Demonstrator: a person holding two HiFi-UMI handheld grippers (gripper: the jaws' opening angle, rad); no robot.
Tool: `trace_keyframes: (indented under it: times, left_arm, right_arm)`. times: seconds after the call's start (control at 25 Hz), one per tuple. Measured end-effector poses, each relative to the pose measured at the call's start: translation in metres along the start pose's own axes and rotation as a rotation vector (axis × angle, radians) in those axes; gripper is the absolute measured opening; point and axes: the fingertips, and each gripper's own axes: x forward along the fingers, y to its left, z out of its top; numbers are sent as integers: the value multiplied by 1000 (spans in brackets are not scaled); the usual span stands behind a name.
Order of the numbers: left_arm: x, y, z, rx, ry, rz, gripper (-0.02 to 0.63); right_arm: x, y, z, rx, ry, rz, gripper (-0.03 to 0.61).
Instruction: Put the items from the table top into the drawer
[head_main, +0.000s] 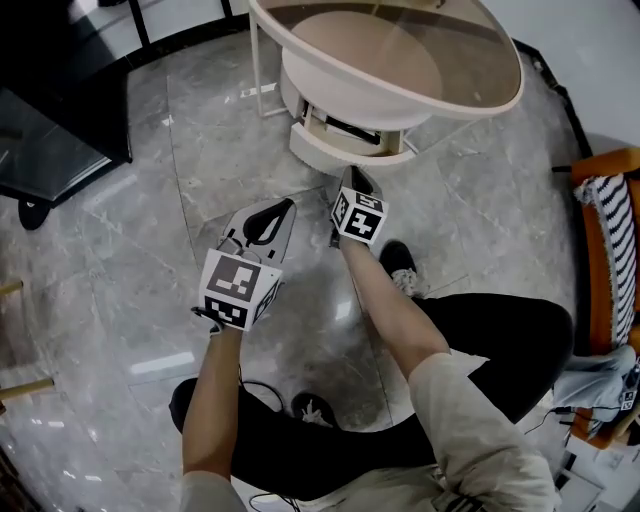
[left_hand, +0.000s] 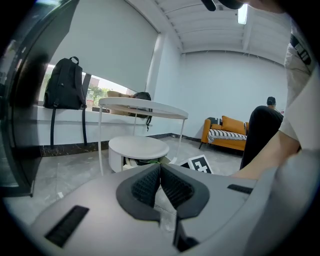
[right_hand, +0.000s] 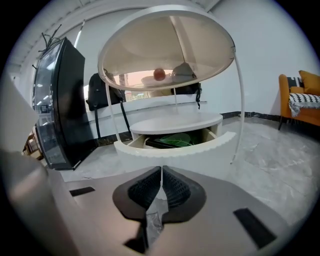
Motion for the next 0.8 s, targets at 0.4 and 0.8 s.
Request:
trace_keyframes:
  times: [0.4,0.8]
  left_arm:
    - [0,2,-2,-3,21,38,20]
    - [15,-1,-4,-20,30,47,20]
  right_arm:
    - [45,-13,29,2,-8,-6,38]
    - [65,-18,44,20,-18,26,38]
